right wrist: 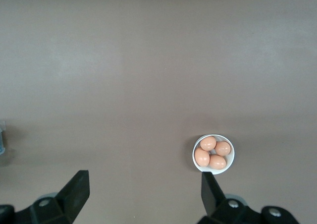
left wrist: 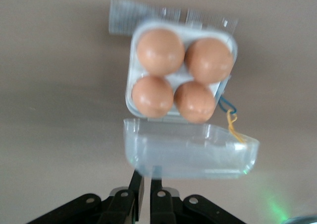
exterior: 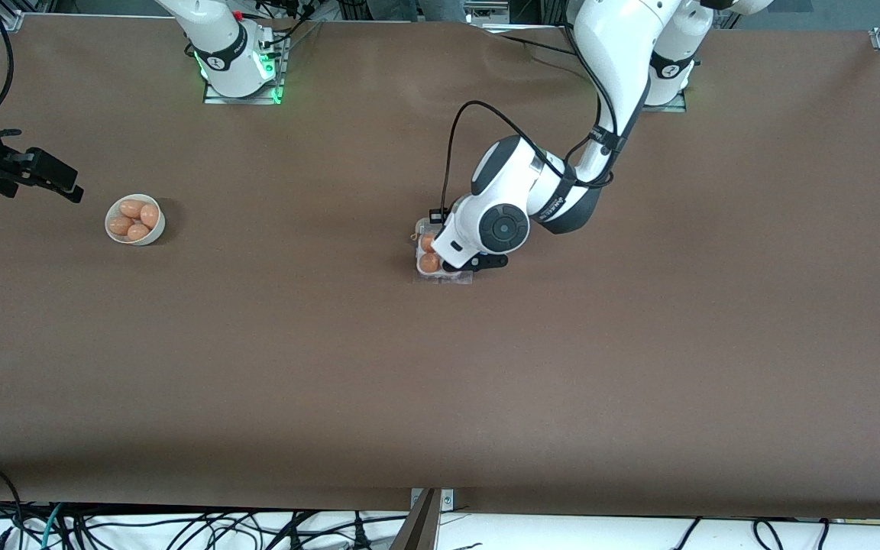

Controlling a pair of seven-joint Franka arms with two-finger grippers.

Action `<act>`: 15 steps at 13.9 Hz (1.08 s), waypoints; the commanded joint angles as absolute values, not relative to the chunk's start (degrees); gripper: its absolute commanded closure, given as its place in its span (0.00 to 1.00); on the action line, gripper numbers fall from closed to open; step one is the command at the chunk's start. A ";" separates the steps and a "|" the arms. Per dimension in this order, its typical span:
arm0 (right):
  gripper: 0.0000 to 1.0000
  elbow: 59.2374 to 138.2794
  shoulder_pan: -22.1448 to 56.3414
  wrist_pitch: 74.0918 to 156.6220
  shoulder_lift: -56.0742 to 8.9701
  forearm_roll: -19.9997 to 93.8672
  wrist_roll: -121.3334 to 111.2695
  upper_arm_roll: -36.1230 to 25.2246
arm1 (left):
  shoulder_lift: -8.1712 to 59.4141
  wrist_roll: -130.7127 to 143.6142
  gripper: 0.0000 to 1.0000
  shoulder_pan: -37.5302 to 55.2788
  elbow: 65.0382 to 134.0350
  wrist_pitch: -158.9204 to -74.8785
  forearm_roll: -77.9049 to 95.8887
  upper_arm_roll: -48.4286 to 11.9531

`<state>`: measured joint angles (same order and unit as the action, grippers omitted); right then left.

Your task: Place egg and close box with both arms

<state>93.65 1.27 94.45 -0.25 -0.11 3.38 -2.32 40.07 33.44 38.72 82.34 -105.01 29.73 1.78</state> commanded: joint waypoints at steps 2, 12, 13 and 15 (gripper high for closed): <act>0.00 92.72 0.26 94.39 -0.44 0.18 2.37 -1.49 | 40.61 34.01 0.87 36.48 78.05 -103.89 30.59 1.76; 0.00 92.72 0.44 94.31 -0.44 0.18 2.29 -1.41 | 33.59 27.10 0.04 30.69 68.38 -98.54 8.21 13.18; 0.00 92.64 0.44 94.31 -0.53 0.26 2.29 -1.41 | 32.44 25.16 0.01 29.19 68.38 -97.31 4.95 13.18; 0.00 92.64 0.44 94.31 -0.53 0.18 2.29 -1.41 | 31.03 22.08 0.00 26.21 68.29 -95.81 1.16 13.10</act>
